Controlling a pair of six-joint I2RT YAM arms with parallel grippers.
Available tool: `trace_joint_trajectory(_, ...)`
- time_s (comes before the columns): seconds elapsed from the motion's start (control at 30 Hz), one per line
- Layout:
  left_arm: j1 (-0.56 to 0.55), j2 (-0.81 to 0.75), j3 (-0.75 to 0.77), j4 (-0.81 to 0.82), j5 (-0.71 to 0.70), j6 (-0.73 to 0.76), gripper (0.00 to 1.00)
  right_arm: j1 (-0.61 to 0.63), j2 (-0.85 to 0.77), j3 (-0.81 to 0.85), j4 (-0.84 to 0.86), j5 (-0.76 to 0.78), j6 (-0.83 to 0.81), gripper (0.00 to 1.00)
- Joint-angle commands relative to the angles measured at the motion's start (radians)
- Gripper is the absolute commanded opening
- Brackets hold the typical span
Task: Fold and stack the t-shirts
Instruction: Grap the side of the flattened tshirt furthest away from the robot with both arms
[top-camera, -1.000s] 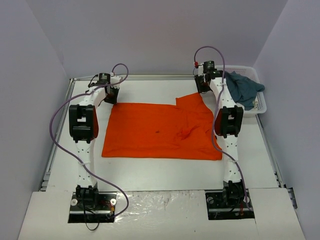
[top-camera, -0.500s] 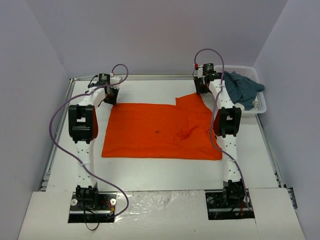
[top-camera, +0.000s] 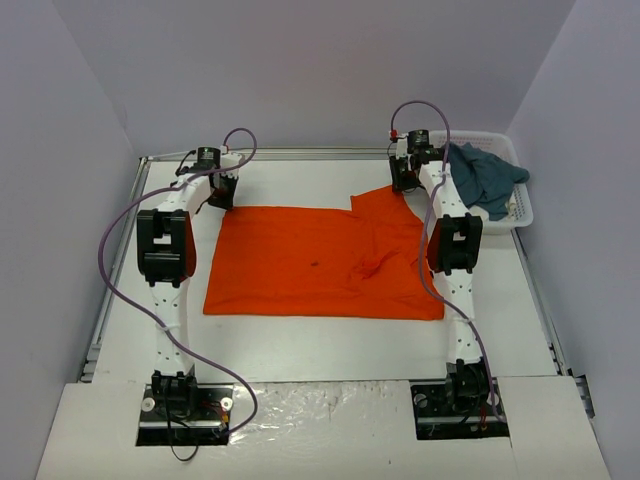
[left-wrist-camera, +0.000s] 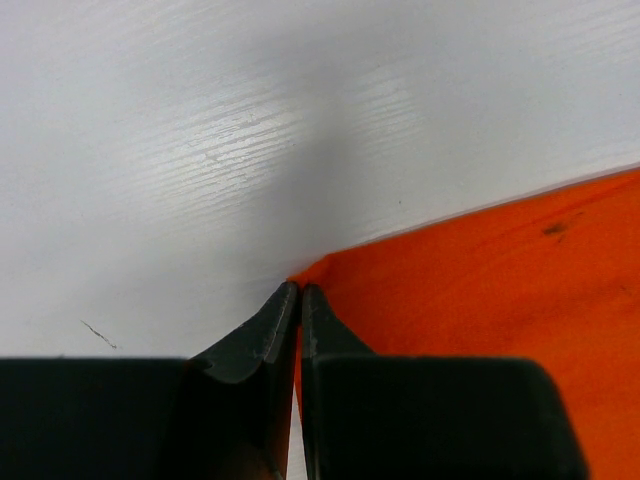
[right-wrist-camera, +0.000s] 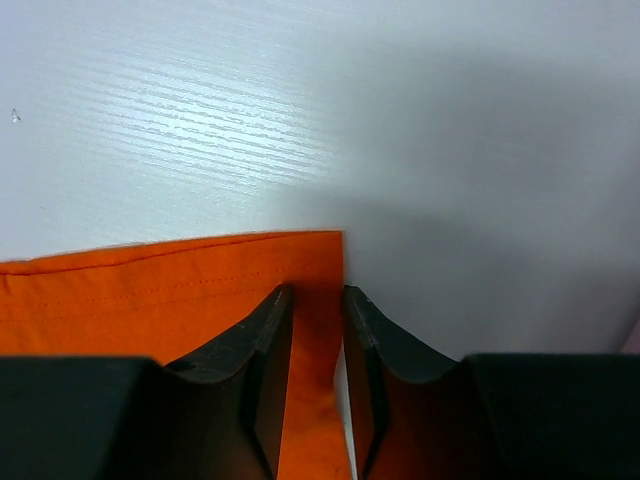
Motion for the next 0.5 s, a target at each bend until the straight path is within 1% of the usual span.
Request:
trace_joint_trajectory(0.0,0.005,0.0,-0.025,-0.08,-0.021,0.002,0.02,-0.001,0.029,0.002,-0.033,-0.043,0.009,0.22)
trace_joint_trajectory(0.23,0.006,-0.002,-0.034,-0.08,-0.014,0.004,0.02,0.005,0.043,0.008,-0.039,-0.046,-0.002,0.07)
trace_joint_trajectory(0.4,0.008,0.0,-0.042,-0.08,-0.011,0.004,0.02,0.005,0.052,0.014,-0.041,-0.032,-0.007,0.0)
trace_joint_trajectory(0.47,0.006,0.001,-0.042,-0.08,-0.008,0.004,0.02,0.006,0.052,0.014,-0.044,-0.023,-0.011,0.0)
